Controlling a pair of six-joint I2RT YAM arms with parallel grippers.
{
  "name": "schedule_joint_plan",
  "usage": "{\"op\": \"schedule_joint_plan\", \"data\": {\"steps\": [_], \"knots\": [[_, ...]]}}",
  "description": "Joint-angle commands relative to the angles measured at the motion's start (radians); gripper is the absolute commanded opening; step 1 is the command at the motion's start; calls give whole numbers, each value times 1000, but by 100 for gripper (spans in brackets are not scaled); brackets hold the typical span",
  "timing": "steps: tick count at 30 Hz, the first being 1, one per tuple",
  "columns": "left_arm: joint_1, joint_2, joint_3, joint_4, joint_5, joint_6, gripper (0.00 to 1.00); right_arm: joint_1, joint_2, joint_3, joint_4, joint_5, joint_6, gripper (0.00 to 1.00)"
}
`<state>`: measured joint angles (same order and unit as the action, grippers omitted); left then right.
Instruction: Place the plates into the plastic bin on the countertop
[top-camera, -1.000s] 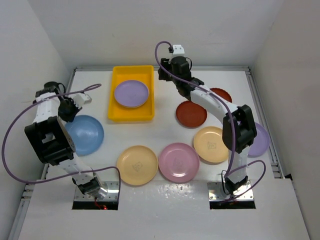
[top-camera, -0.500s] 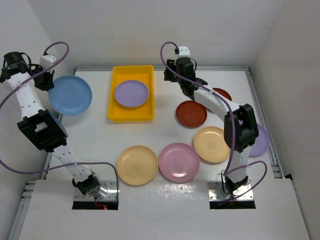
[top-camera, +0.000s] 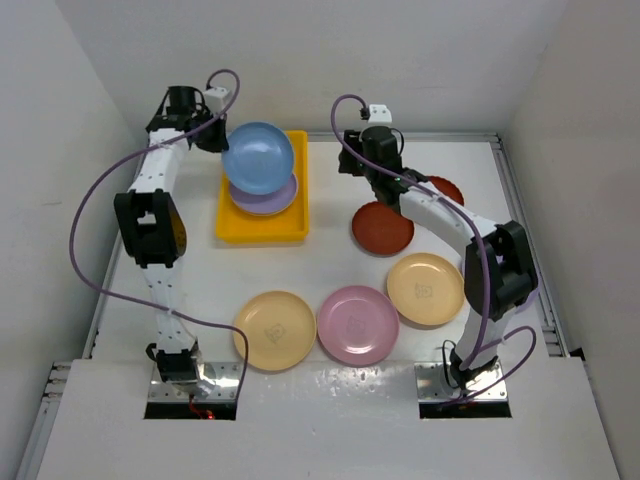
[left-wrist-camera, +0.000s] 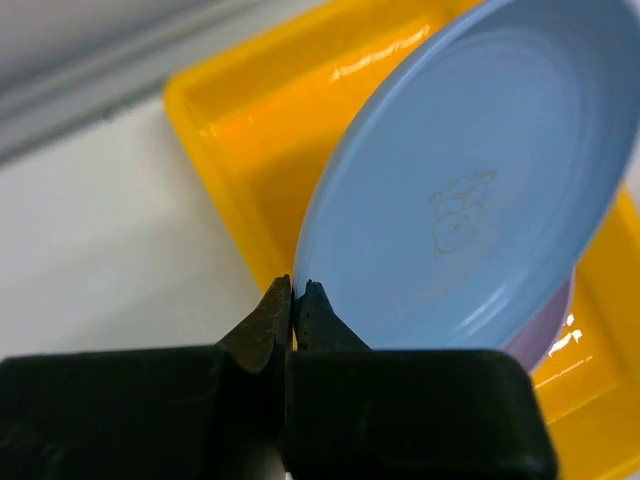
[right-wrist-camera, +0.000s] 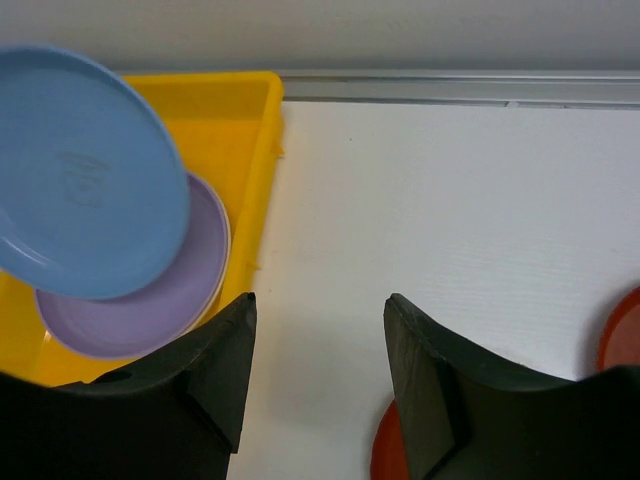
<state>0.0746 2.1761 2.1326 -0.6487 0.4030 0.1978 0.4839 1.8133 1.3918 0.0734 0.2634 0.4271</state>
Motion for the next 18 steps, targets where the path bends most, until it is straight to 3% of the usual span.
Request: {"op": "schedule_joint_plan", "data": {"steps": [1,12,18], "knots": [[-15,36,30,37,-108,-100,0,2,-68,-28,29,36,16,54],[-45,77,-30,-45,-155,-81,1,10,-78,-37,-1,30,38,54],[-65,108,-10,-120,-164,-35,25,22,-74,-17,-12,20,29,54]]}}
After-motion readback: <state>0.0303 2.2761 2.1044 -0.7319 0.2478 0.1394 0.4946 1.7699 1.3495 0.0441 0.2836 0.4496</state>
